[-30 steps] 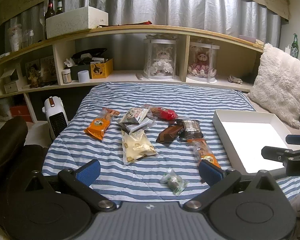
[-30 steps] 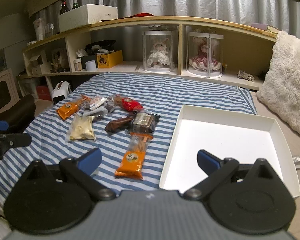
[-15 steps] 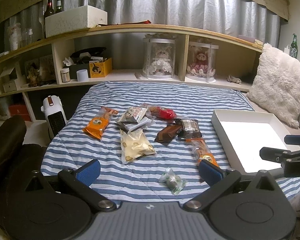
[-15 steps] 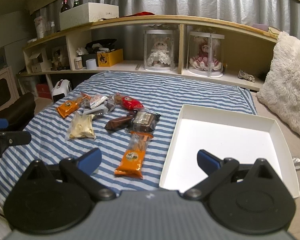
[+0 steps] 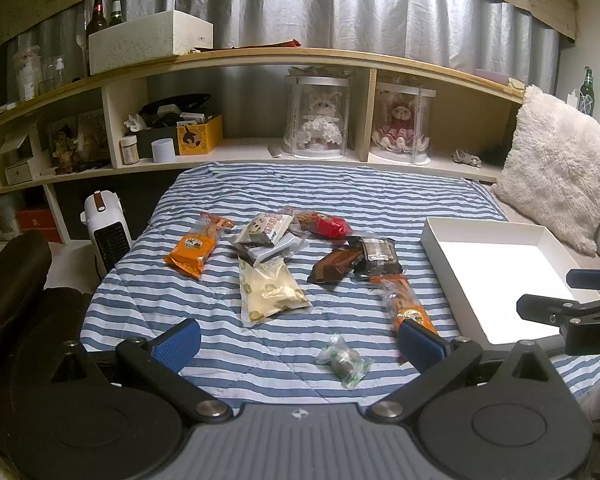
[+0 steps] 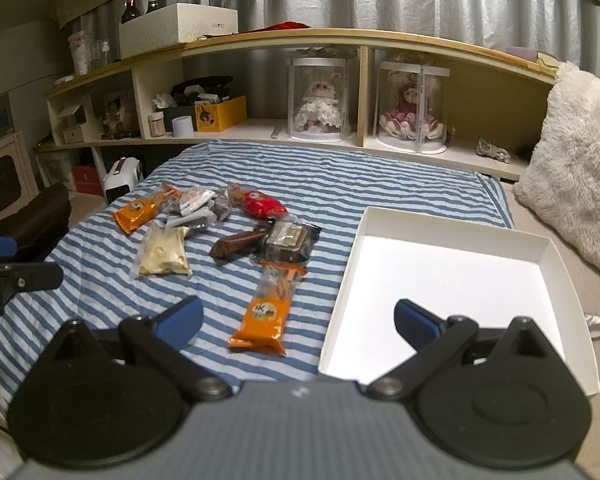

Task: Organize snacks

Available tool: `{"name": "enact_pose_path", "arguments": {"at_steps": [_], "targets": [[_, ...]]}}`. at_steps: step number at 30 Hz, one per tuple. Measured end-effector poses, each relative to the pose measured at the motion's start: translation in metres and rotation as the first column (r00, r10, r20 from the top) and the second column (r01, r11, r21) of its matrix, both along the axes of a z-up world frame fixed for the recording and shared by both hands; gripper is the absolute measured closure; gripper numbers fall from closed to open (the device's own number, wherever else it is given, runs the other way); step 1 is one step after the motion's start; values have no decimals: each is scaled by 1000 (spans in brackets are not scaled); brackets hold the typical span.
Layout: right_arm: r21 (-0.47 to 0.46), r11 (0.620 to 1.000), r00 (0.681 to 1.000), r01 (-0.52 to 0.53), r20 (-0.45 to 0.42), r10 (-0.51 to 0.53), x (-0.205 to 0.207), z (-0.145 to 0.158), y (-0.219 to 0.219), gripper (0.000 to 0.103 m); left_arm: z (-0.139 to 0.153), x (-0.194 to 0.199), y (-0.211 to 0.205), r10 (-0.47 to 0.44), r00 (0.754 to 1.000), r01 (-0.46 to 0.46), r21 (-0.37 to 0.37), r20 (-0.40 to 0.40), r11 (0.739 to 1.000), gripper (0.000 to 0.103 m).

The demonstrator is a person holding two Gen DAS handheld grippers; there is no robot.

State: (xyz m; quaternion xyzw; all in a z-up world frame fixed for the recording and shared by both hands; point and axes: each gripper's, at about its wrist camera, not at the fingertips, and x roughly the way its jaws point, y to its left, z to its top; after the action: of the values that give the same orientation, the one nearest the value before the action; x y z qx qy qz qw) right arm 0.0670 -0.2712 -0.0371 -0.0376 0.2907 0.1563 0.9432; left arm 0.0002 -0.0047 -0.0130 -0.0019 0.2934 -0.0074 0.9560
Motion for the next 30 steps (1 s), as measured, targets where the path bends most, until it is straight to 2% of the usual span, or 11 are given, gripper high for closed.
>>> {"name": "enact_pose_path", "arguments": {"at_steps": [30], "targets": [[-7,1000,1000,-1,-8,1,1,0,2,1,0,1,0,1,1000,-1,-1,-3,1000,0]]}}
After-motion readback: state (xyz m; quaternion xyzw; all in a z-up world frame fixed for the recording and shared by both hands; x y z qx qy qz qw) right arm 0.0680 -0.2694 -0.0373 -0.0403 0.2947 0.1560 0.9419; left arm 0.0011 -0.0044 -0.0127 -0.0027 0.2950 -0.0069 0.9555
